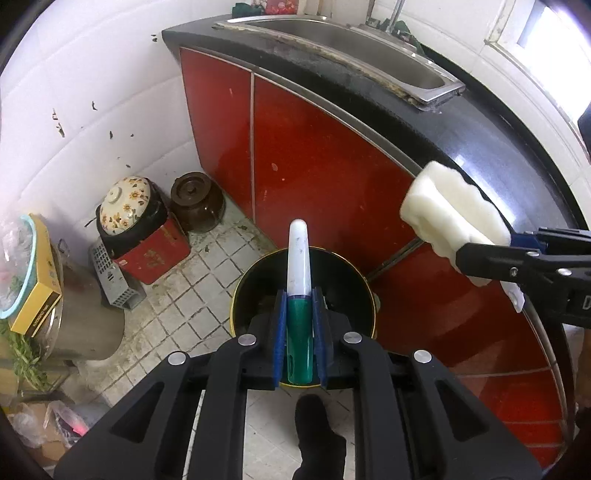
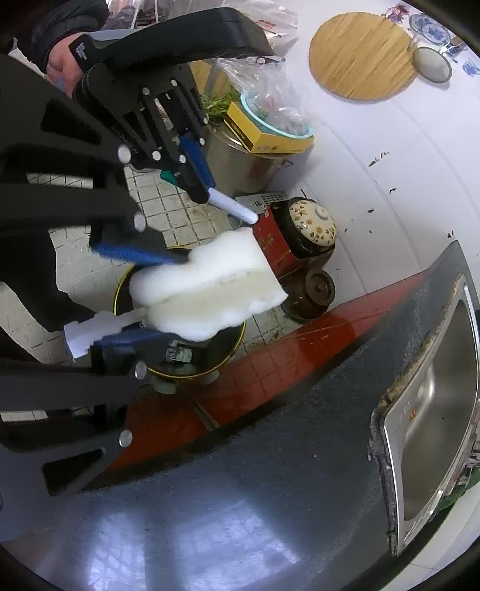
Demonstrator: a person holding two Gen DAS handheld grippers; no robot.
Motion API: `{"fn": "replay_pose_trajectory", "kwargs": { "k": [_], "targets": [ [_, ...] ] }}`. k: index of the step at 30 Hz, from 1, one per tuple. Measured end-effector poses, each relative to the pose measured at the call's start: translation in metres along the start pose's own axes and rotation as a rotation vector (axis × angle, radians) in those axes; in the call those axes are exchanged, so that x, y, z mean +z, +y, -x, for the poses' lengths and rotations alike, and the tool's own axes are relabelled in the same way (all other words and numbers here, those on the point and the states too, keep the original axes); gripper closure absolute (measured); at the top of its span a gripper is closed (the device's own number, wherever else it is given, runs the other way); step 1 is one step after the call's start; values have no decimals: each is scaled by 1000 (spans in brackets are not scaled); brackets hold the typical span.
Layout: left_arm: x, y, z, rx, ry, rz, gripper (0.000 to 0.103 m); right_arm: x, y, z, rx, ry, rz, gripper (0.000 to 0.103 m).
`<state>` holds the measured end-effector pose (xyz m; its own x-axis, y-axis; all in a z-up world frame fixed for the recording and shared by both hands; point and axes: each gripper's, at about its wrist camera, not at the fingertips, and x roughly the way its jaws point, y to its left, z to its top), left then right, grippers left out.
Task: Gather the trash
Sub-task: 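Carry the marker and foam brush over the bin and open both tools, then raise both open tools back over the cleared counter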
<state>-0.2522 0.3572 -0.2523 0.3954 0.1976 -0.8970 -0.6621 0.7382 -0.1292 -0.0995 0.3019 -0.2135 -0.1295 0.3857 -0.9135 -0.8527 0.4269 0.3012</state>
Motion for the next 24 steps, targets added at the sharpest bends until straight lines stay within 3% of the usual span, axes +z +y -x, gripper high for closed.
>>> {"fn": "replay_pose_trajectory", "kwargs": {
  "k": [1, 2, 6, 9, 13, 18, 22, 24],
  "targets": [
    [0, 1, -2, -4, 4, 0, 87, 1, 0, 0, -6, -3, 1, 52],
    [0, 1, -3, -4, 11, -3, 85, 2, -1, 0, -6, -6, 2, 51],
    [-2, 3, -6, -8, 17, 0, 54, 2, -5, 5, 12, -7, 0, 50],
    [-3, 3, -3, 5, 6, -3, 40, -2, -8, 12, 14, -13, 2, 50],
    [-1, 0, 9, 28, -12, -1, 25, -8, -17, 36, 6, -48, 2, 38],
    [22, -33, 46, 33, -67, -55, 8, -24, -48, 105, -37, -158, -40, 20],
    [49, -82, 75, -8, -127, -133, 7, -58, -100, 190, -181, -317, -126, 9],
    [67, -123, 84, -49, -140, -200, 7, -85, -137, 231, -277, -372, -214, 9]
  ]
}}
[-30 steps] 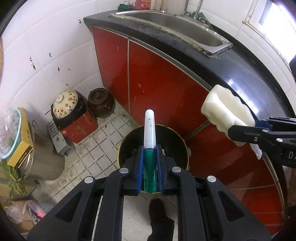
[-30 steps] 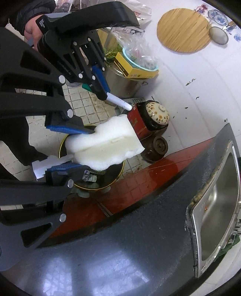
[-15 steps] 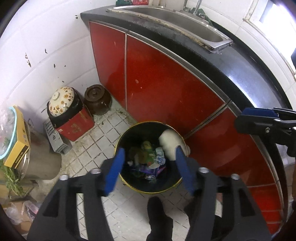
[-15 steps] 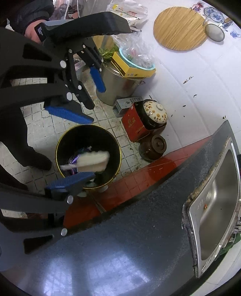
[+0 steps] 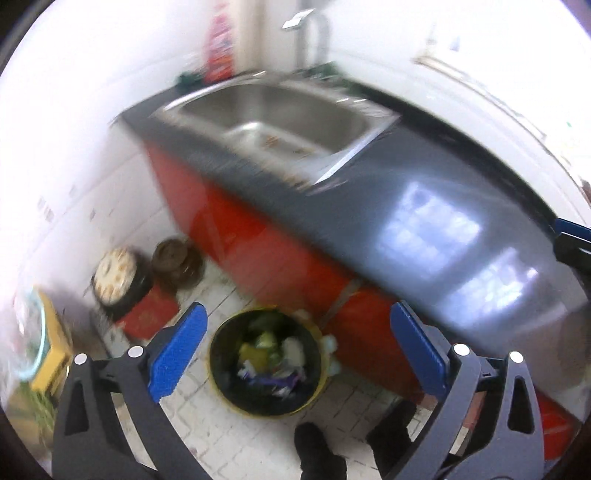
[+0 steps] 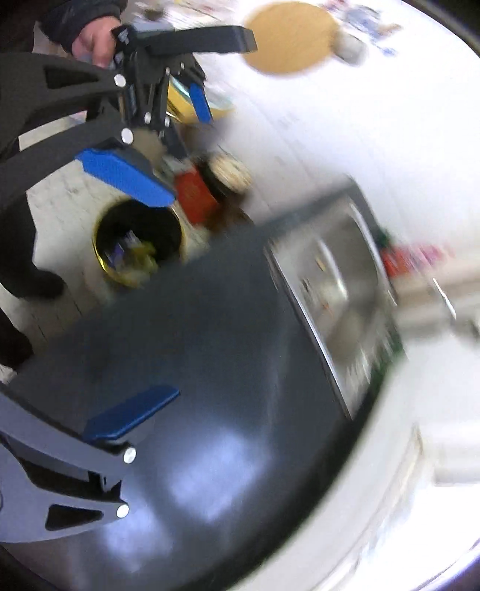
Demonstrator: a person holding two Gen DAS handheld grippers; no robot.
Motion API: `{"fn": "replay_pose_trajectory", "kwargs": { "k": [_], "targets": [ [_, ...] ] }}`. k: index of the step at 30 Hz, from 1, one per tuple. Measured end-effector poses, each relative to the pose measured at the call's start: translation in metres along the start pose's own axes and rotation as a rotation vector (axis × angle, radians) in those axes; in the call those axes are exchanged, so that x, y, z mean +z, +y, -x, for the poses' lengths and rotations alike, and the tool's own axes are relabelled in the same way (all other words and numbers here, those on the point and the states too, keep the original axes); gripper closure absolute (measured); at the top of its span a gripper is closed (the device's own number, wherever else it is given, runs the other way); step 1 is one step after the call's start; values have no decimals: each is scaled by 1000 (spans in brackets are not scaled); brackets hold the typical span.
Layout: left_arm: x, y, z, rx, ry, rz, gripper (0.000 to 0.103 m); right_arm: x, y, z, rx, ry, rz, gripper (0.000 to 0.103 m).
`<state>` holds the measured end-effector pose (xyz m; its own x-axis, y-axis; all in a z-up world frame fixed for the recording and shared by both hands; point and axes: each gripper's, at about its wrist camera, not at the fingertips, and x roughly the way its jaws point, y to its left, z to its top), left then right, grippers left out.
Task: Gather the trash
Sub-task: 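Raise both open tools back over the cleared counter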
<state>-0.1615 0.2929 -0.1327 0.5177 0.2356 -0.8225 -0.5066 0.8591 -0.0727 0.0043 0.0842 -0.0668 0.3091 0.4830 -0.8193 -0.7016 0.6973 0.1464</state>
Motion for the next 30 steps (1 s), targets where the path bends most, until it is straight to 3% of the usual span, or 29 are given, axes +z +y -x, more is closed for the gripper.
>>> {"fn": "replay_pose_trajectory", "kwargs": {
  "k": [6, 10, 14, 19, 23, 30],
  "targets": [
    [61, -130, -1, -172, -47, -151, 7, -35, -142, 96, -341, -105, -219, 7],
    [90, -217, -9, -267, -47, -204, 7, -65, -217, 145, -483, -117, -347, 7],
    [105, -287, -14, -359, -25, -248, 7, -94, -269, 181, -552, -135, -466, 7],
    [106, -348, -21, -345, -25, -375, 7, -122, -306, 202, -599, -162, -553, 7],
    [98, -372, -24, -331, -19, -437, 7, -133, -321, 209, -604, -177, -601, 7],
    [102, -382, -27, -324, -11, -464, 7, -132, -331, 213, -600, -183, -616, 7]
  ]
}}
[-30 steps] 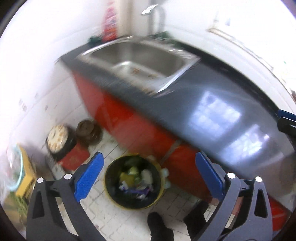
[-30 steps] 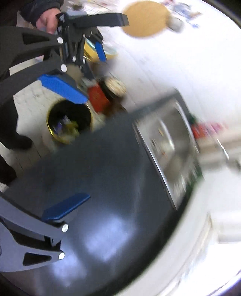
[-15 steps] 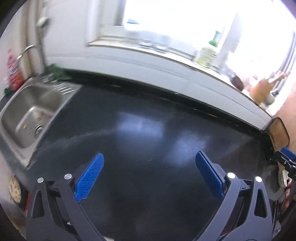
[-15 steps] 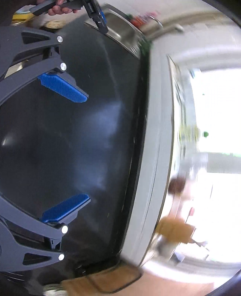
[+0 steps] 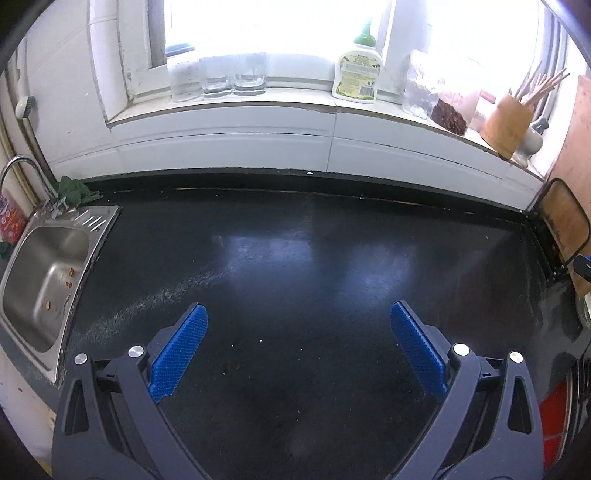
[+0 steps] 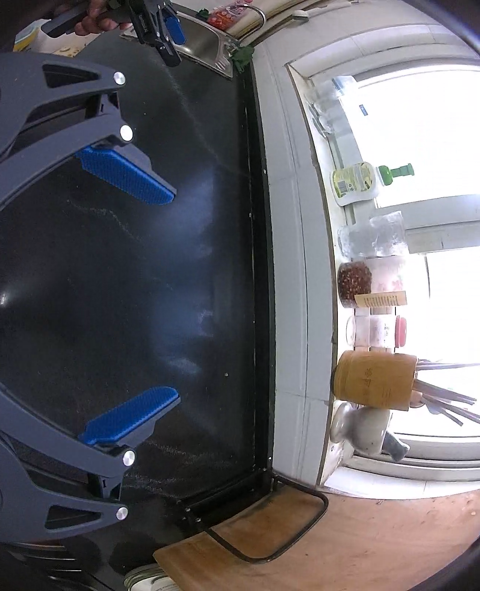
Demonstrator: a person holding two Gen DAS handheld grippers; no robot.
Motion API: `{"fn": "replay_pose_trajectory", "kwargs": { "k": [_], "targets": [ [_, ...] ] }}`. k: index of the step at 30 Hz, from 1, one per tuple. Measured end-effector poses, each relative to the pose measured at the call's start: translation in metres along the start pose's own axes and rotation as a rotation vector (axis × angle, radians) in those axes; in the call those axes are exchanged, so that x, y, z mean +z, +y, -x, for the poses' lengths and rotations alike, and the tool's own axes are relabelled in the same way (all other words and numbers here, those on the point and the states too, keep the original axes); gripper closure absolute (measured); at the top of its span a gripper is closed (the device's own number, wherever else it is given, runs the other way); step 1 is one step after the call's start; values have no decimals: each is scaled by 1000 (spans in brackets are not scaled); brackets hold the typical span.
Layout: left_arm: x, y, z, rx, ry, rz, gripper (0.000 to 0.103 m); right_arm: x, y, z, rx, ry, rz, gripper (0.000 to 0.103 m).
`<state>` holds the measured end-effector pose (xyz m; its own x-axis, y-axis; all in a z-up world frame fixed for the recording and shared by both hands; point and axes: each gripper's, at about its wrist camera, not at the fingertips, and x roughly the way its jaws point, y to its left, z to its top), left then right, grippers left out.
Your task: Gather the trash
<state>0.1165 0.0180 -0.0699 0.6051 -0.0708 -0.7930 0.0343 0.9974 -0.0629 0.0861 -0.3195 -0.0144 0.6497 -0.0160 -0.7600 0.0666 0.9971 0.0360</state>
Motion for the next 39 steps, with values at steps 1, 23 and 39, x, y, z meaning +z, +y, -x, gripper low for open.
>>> {"fn": "replay_pose_trajectory", "kwargs": {
  "k": [1, 23, 39],
  "targets": [
    [1, 0, 0, 1, 0, 0, 7, -1, 0, 1, -3, 0, 1, 7],
    [-8, -2, 5, 6, 4, -6, 7, 1, 4, 8, 11, 12, 19, 7],
    [-10, 1, 10, 9, 5, -8, 7, -1, 6, 7, 24, 24, 21, 7]
  ]
}}
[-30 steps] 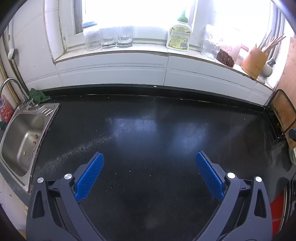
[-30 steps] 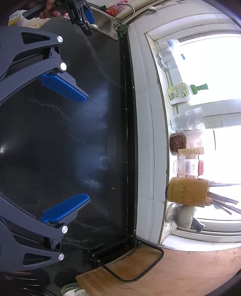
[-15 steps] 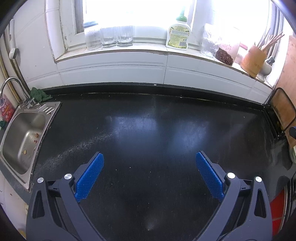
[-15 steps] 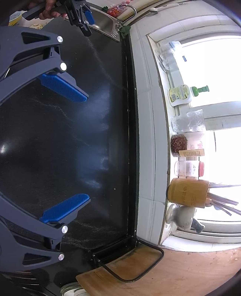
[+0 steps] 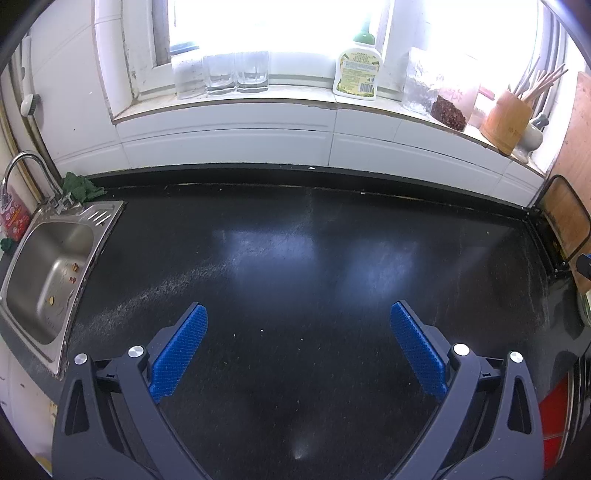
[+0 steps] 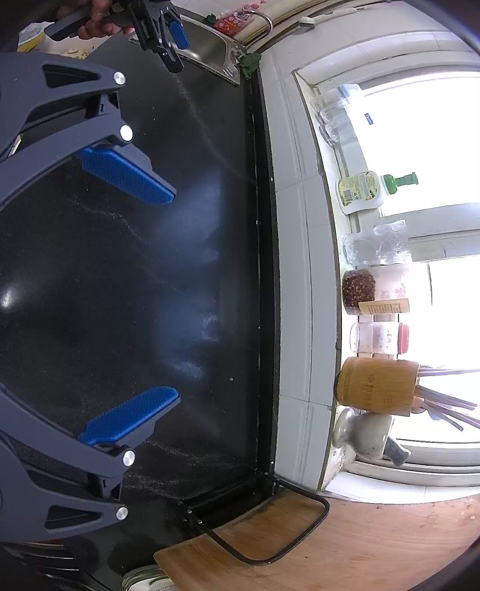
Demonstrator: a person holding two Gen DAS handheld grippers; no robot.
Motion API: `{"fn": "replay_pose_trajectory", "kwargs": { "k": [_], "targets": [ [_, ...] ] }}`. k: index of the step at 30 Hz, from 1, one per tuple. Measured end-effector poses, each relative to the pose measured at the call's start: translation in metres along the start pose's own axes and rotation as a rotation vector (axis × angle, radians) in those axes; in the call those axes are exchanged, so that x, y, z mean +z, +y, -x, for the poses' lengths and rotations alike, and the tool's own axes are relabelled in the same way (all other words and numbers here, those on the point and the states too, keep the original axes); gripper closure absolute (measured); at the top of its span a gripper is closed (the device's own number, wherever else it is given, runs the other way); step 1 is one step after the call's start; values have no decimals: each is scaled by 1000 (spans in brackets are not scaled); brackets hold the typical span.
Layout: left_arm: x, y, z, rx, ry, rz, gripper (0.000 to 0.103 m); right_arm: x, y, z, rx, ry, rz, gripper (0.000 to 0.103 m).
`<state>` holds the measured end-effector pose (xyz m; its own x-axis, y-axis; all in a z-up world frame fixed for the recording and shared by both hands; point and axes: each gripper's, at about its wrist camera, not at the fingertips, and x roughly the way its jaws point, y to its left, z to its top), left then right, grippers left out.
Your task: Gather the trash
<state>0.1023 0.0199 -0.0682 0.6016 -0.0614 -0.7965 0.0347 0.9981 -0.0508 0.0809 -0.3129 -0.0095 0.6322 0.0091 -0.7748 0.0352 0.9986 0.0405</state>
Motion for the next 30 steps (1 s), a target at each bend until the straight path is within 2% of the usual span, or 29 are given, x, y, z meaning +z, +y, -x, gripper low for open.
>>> {"fn": "replay_pose_trajectory", "kwargs": {
  "k": [30],
  "targets": [
    [4, 2, -2, 2, 12, 1, 7, 7, 2, -3, 7, -1, 9, 7]
  ]
}}
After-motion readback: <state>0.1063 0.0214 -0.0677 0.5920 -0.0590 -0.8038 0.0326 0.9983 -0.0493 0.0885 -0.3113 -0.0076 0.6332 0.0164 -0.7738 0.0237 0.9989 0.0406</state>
